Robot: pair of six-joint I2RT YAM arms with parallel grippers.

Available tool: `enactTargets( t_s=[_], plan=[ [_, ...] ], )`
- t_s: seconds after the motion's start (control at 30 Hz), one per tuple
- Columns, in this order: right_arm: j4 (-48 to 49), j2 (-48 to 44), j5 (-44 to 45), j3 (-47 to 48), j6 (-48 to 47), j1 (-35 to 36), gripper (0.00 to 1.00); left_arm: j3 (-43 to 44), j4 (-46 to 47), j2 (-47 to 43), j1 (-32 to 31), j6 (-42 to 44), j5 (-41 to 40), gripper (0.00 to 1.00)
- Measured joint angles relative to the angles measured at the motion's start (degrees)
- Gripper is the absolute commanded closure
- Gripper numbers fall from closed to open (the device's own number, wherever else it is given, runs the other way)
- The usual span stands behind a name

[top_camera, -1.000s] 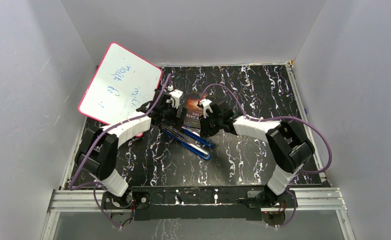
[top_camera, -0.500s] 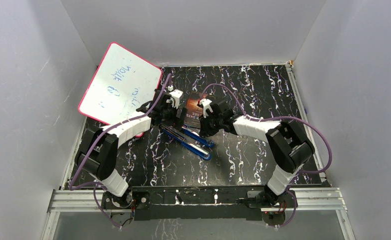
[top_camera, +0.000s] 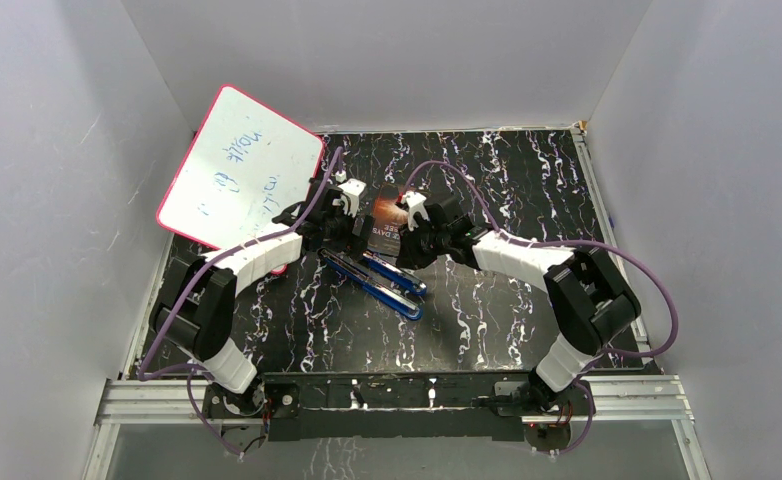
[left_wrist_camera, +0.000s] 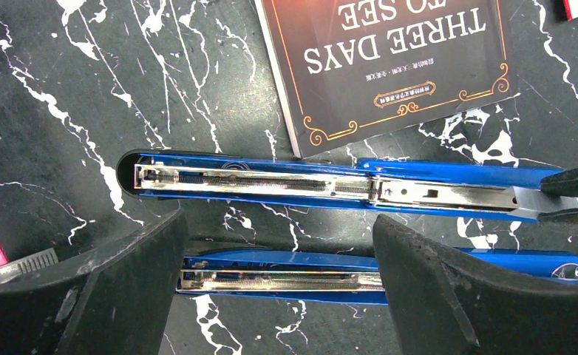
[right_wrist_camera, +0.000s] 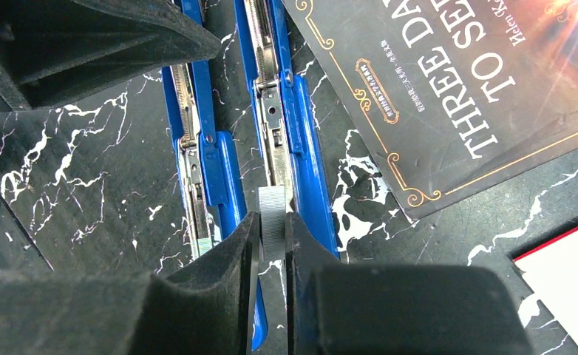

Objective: Load the staples into the stapler

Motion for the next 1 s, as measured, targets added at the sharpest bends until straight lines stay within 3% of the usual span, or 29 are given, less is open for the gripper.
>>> enactTargets(
  t_s=[0.43, 1.0],
  plan=[
    [0.04, -1.68, -1.16, -0.13, 3.32, 1.51, 0.83, 0.0, -0.04, -2.19, 0.7, -0.55, -1.46, 0.06],
    [5.07, 0.57, -1.95, -0.31, 11.19, 18.1, 0.83, 0.0, -0.61, -8.96, 4.48, -3.58, -9.07, 0.06]
  ],
)
